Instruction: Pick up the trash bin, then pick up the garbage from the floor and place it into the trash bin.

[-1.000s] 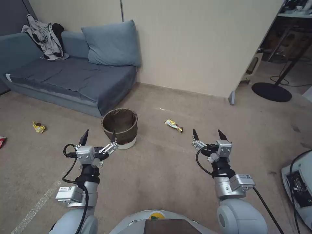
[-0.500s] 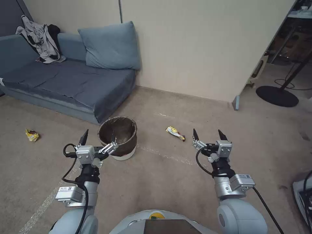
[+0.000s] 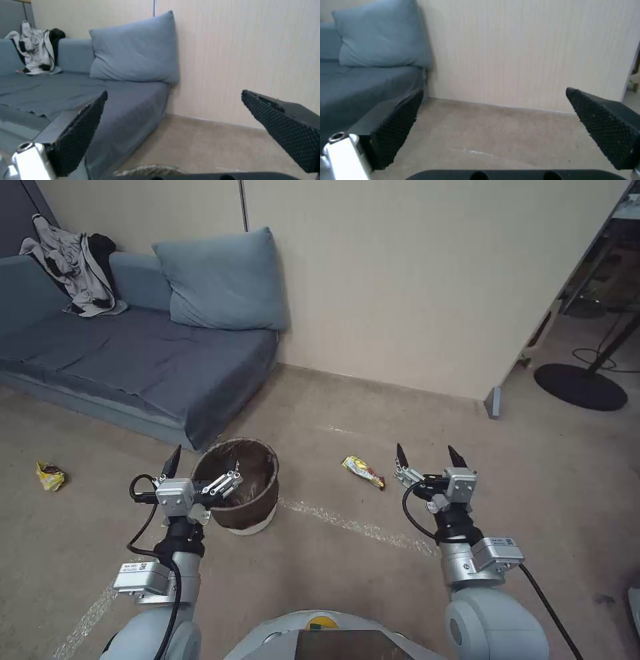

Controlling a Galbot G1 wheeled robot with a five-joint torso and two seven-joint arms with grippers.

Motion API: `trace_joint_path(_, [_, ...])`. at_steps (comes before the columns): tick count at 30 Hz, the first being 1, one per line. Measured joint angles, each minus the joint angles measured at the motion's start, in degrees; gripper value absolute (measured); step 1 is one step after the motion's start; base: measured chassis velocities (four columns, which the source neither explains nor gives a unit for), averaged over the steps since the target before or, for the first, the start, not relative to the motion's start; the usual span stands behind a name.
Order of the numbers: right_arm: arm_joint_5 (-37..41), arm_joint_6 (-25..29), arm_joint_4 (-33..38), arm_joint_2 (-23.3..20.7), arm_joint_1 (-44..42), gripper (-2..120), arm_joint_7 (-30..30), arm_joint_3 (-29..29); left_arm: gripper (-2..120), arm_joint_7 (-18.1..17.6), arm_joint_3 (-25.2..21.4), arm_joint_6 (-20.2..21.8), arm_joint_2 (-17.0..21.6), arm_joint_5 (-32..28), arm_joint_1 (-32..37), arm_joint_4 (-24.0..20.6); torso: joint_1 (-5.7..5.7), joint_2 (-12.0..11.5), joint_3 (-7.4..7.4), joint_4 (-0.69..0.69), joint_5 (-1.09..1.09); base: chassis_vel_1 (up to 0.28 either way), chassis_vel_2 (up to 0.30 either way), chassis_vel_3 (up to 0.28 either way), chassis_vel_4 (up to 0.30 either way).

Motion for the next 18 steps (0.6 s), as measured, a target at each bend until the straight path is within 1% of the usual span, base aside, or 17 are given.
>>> trace_joint_path(4, [0.31, 0.31, 0.01, -0.02, 0.0, 100, 0.08, -0.04, 100, -0.01, 0.01, -0.06, 0.02, 0.0, 0.02, 0.0, 0.0, 0.0, 0.0, -0.01, 0.0, -0.136, 0.124, 0.128, -0.131])
trace_joint_path(8, [0.64, 0.85, 0.02, -0.06, -0.03, 100, 0.04, -0.14, 100, -0.04, -0.03, -0.09, 0.02, 0.0, 0.05, 0.0, 0.01, 0.0, 0.01, 0.0, 0.0, -0.091, 0.091, 0.069, -0.098])
trace_joint_path(10, [0.67, 0.95, 0.02, -0.07, -0.06, 100, 0.04, -0.15, 100, -0.05, -0.04, -0.09, 0.02, -0.01, 0.07, 0.0, 0.0, 0.0, 0.01, 0.0, 0.0, -0.019, 0.07, 0.051, -0.025])
trace_joint_path(18, [0.96, 1.19, 0.07, -0.3, -0.21, 100, 0.09, 0.12, 100, -0.24, -1.0, 0.25, 0.67, -0.83, -0.15, 0.0, 0.0, 0.0, -0.01, -0.01, 0.0, 0.0, 0.0, 0.0, 0.0])
